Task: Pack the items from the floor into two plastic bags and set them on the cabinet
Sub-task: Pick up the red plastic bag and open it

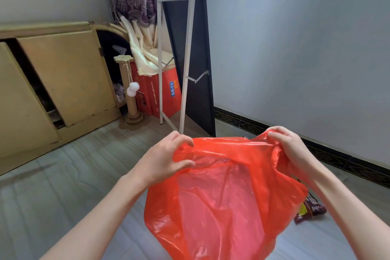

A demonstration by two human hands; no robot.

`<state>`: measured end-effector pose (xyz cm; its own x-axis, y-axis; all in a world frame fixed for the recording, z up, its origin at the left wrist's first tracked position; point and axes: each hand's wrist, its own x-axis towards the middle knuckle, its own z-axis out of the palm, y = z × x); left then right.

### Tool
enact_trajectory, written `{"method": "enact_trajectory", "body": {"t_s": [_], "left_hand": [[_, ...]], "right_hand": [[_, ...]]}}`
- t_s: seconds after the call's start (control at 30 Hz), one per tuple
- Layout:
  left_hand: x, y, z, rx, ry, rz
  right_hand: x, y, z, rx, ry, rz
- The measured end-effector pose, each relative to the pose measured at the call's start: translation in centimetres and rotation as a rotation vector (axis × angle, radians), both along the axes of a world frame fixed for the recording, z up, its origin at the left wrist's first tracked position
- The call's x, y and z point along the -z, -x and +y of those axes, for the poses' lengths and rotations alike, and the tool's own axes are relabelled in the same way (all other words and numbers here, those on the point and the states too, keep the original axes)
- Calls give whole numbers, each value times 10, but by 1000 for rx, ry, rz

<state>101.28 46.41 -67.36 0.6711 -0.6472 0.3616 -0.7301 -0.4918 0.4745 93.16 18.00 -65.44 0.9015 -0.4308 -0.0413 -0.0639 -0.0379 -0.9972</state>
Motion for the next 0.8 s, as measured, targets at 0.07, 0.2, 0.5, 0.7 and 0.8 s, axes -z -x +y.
{"method": "enact_trajectory", "body": {"t_s": [0.07,0.2,0.5,0.7,0.8], "left_hand": [[-1,-1,1,-99,-97,-142],[-5,1,2,-37,-22,-149],[-3,4,-14,-435,185,19],[-16,5,-19,-527,329,117],[-20,4,-17,-526,421,171]], "right_hand": [[-1,1,1,-34,62,-22],[1,6,3,-94,386,-69],[0,8,45,226,981,-249],[13,19,128,-58,989,-331],[23,16,129,-72,1024,-205]]}}
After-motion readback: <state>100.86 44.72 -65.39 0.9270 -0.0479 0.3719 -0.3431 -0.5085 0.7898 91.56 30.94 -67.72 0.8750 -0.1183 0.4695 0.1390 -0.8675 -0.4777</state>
